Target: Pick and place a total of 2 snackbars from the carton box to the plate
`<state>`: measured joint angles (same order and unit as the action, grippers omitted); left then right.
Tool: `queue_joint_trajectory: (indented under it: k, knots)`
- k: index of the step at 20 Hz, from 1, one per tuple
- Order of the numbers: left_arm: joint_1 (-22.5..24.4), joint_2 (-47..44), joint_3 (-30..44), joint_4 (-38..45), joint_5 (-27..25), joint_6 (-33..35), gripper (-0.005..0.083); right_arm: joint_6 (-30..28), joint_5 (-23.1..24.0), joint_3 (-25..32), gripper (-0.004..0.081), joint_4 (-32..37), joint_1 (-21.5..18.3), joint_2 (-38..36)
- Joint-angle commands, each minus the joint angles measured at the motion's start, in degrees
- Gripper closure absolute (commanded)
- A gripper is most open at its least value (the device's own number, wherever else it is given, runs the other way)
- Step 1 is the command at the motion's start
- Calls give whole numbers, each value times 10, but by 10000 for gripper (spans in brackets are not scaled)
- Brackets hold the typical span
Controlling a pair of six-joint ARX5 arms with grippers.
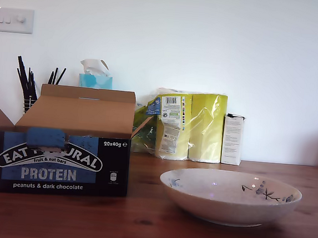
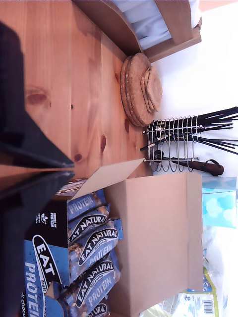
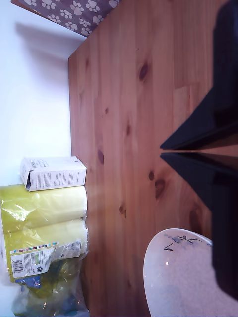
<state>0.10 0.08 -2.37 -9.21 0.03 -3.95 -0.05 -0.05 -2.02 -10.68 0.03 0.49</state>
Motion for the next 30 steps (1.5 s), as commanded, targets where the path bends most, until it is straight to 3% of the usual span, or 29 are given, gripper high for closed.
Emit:
queue_joint_trajectory:
  k: [1, 8, 13, 15, 19, 20, 25, 30]
  knots:
    - [0, -4, 3, -91, 19, 33, 793, 0, -4, 8, 783, -21, 0, -4]
    - [0, -5, 3, -83, 27, 22, 793, 0, -4, 7, 783, -13, 0, -4]
    - [-2, -5, -9, -16, 82, -26, 793, 3, -15, -17, 783, 62, 3, -4]
    - [-3, -5, -26, -9, 113, -43, 793, 34, -31, -35, 783, 73, 3, -4]
    - [-10, -4, -54, 12, 158, -84, 793, 150, -69, -55, 783, 78, 3, -4]
    - [-12, -4, -64, 7, 163, -87, 793, 153, -81, -62, 783, 72, 3, -4]
    - [-24, 50, -150, -83, 170, -74, 793, 146, -147, -168, 783, -71, 5, 30]
    - [-41, 180, -240, -148, 205, -2, 793, 39, -223, -336, 783, -257, 38, 154]
